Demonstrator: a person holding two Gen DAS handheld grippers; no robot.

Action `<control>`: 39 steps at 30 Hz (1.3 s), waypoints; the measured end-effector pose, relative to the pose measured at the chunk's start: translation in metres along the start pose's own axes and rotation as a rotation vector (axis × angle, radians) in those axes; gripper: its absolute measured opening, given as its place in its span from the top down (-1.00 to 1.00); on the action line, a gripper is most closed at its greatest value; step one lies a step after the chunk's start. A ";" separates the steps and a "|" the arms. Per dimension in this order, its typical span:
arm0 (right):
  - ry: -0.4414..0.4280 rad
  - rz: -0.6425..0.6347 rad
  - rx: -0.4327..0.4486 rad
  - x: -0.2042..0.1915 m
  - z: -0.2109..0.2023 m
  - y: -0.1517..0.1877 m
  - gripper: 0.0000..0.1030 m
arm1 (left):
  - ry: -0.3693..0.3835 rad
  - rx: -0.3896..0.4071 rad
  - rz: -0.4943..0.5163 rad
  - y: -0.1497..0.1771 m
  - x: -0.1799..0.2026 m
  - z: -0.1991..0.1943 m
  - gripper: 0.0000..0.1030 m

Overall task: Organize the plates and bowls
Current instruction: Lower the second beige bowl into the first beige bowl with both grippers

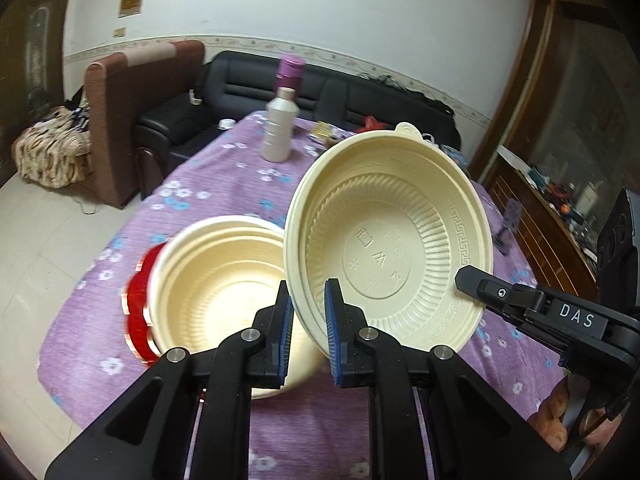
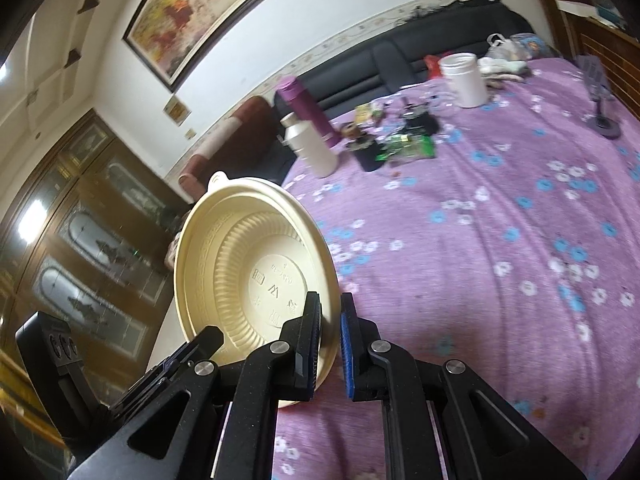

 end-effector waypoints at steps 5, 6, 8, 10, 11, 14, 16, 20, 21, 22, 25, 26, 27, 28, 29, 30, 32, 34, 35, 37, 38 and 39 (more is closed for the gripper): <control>-0.035 -0.046 -0.021 -0.028 0.014 -0.005 0.83 | -0.024 0.021 -0.038 -0.011 -0.021 -0.007 0.74; -0.039 -0.052 -0.024 -0.032 0.015 -0.006 0.83 | -0.027 0.024 -0.043 -0.012 -0.025 -0.009 0.74; -0.051 -0.073 -0.029 -0.044 0.019 -0.009 0.83 | -0.035 0.038 -0.057 -0.017 -0.032 -0.013 0.74; -0.059 -0.090 -0.033 -0.053 0.023 -0.012 0.83 | -0.045 0.052 -0.068 -0.020 -0.040 -0.018 0.74; -0.064 -0.099 -0.037 -0.059 0.025 -0.014 0.83 | -0.051 0.057 -0.071 -0.022 -0.044 -0.019 0.74; -0.077 -0.122 -0.055 -0.070 0.034 -0.014 0.83 | -0.067 0.060 -0.093 -0.023 -0.057 -0.021 0.73; -0.088 -0.128 -0.078 -0.074 0.041 -0.012 0.83 | -0.079 0.055 -0.101 -0.022 -0.063 -0.019 0.73; -0.096 -0.129 -0.120 -0.075 0.055 -0.004 0.83 | -0.097 0.033 -0.110 -0.015 -0.074 -0.012 0.73; -0.094 -0.129 -0.128 -0.076 0.057 -0.002 0.83 | -0.100 0.023 -0.111 -0.012 -0.076 -0.009 0.73; -0.091 -0.128 -0.136 -0.074 0.060 0.001 0.83 | -0.102 0.016 -0.111 -0.011 -0.077 -0.006 0.72; -0.083 -0.126 -0.163 -0.071 0.066 0.006 0.83 | -0.106 -0.006 -0.116 -0.005 -0.081 0.001 0.72; -0.081 -0.128 -0.168 -0.071 0.067 0.007 0.83 | -0.107 -0.009 -0.115 -0.005 -0.082 0.002 0.71; -0.078 -0.130 -0.171 -0.071 0.068 0.008 0.83 | -0.108 -0.013 -0.114 -0.003 -0.082 0.003 0.71; -0.075 -0.131 -0.175 -0.071 0.070 0.008 0.83 | -0.109 -0.014 -0.114 -0.002 -0.083 0.004 0.71; -0.074 -0.133 -0.177 -0.071 0.070 0.008 0.83 | -0.110 -0.015 -0.113 -0.001 -0.083 0.004 0.71; -0.072 -0.136 -0.179 -0.071 0.071 0.008 0.83 | -0.110 -0.016 -0.114 0.000 -0.084 0.004 0.71; -0.068 -0.141 -0.182 -0.072 0.071 0.009 0.83 | -0.111 -0.019 -0.115 0.000 -0.084 0.005 0.71; -0.065 -0.144 -0.187 -0.073 0.072 0.010 0.83 | -0.112 -0.021 -0.116 0.001 -0.085 0.005 0.70; -0.064 -0.143 -0.190 -0.073 0.073 0.010 0.83 | -0.112 -0.024 -0.116 0.002 -0.086 0.006 0.70; -0.062 -0.143 -0.196 -0.071 0.075 0.011 0.83 | -0.112 -0.026 -0.117 0.003 -0.086 0.006 0.70; -0.061 -0.143 -0.200 -0.071 0.076 0.011 0.83 | -0.113 -0.028 -0.118 0.003 -0.086 0.007 0.70; -0.058 -0.144 -0.203 -0.071 0.077 0.011 0.83 | -0.113 -0.030 -0.118 0.003 -0.087 0.007 0.70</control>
Point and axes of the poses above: each gripper's, at about its wrist camera, not at the fingertips, and z roughly the way its jaws point, x to its right, y to its underside, the point moved 6 cm from there along z, roughly the way its jaws point, and after that the axes turned 14 degrees about -z, right-handed, at the moved point
